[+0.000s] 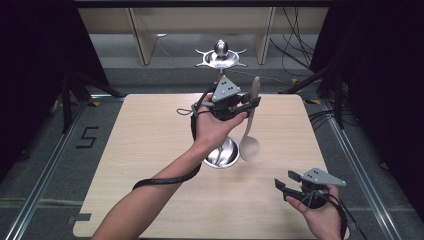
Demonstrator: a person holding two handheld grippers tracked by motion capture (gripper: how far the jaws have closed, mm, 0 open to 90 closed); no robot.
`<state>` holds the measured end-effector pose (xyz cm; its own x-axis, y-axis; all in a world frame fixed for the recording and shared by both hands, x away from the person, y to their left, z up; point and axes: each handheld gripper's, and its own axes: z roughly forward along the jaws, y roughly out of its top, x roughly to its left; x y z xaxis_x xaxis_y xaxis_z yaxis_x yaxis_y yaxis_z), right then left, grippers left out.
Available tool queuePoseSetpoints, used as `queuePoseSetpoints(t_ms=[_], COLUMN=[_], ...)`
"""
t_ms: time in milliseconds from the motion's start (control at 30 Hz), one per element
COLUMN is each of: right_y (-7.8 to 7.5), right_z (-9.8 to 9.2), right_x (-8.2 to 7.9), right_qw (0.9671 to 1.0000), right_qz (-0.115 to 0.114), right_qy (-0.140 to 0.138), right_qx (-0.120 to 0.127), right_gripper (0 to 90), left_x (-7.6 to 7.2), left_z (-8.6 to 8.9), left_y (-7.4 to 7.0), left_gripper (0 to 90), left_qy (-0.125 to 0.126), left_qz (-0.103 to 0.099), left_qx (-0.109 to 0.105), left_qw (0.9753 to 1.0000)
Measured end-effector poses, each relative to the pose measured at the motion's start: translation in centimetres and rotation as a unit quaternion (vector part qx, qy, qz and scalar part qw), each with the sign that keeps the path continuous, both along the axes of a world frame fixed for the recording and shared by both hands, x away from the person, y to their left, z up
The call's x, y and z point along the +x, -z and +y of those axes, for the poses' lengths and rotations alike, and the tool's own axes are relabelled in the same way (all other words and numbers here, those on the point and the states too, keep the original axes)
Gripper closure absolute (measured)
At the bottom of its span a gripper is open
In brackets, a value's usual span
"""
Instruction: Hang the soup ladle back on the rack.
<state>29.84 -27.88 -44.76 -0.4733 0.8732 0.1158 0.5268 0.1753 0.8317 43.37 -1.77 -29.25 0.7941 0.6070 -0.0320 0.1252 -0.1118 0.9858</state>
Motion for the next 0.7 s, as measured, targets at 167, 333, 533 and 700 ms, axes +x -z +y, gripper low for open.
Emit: queuePoseSetpoints(t_ms=[167,333,533,700], right_y=[-0.1,-0.3,-0.2,-0.2], right_z=[-0.3,0.0,-0.1,-0.1], right_x=[-0.2,-0.4,-0.2,-0.2], right_qw=[0.9999,0.9999,0.9999,1.0000], right_qz=[-0.013,-0.004,-0.008,-0.007], right_qy=[-0.002,0.010,-0.003,-0.002], right_qx=[-0.005,0.003,-0.006,-0.006], right_gripper=[40.8,40.8,40.7,40.5], left_x=[-0.2,-0.5,-1.0,-1.4], left_z=[-0.3,-0.4,-0.3,-0.1], left_y=[0.0,-0.2,-0.8,-1.3], left_gripper=[73.3,73.3,73.3,73.3], left_qy=[-0.011,-0.016,-0.027,-0.040], left_qz=[0.002,-0.002,-0.004,-0.007], left_qx=[-0.004,-0.004,-0.007,-0.008], left_qw=[0.9999,0.9999,0.9996,0.9992])
